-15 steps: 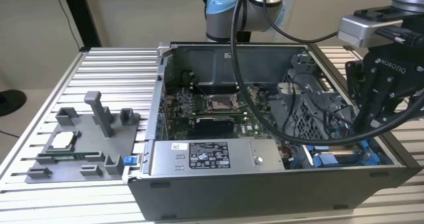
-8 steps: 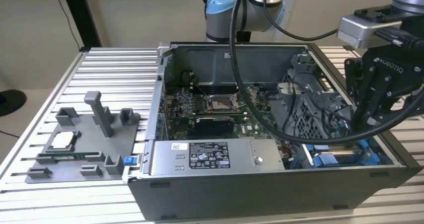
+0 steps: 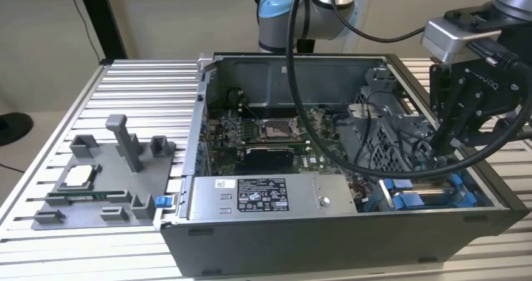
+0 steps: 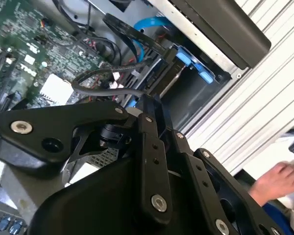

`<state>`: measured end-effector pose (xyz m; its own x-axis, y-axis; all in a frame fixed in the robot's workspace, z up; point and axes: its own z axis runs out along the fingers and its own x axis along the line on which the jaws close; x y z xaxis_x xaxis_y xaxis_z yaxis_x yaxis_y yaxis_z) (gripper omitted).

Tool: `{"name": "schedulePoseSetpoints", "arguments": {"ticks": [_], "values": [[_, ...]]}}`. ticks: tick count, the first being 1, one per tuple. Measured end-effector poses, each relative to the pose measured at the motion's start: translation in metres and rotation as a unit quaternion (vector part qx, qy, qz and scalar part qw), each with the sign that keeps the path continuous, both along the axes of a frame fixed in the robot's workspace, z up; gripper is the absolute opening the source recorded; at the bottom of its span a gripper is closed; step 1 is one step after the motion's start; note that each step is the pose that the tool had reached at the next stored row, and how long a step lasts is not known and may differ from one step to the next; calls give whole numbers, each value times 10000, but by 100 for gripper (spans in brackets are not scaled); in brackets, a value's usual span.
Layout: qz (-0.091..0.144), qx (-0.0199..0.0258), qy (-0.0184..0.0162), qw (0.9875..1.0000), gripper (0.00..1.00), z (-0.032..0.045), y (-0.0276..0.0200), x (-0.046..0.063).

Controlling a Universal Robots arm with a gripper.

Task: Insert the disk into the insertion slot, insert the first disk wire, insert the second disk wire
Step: 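Insert the first disk wire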

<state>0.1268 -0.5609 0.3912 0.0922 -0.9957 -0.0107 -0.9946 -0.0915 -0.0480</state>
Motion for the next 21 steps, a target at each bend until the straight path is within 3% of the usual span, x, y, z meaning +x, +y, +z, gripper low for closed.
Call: {"name": "schedulePoseSetpoints", "arguments": {"ticks": [3, 7, 9, 11, 16, 17, 21], "values": [[-12, 50, 1, 10000, 0, 0, -23, 0], [-100, 51, 27, 9999, 0, -4, -41, 1], [-142, 50, 61, 9999, 0, -4, -49, 2], [-173, 49, 124, 9998, 0, -4, -59, 1], [-210, 41, 427, 9989, 0, -5, -81, 7], [-212, 40, 442, 9988, 0, -6, -81, 9], [-216, 40, 442, 9988, 0, -6, -82, 12]]}}
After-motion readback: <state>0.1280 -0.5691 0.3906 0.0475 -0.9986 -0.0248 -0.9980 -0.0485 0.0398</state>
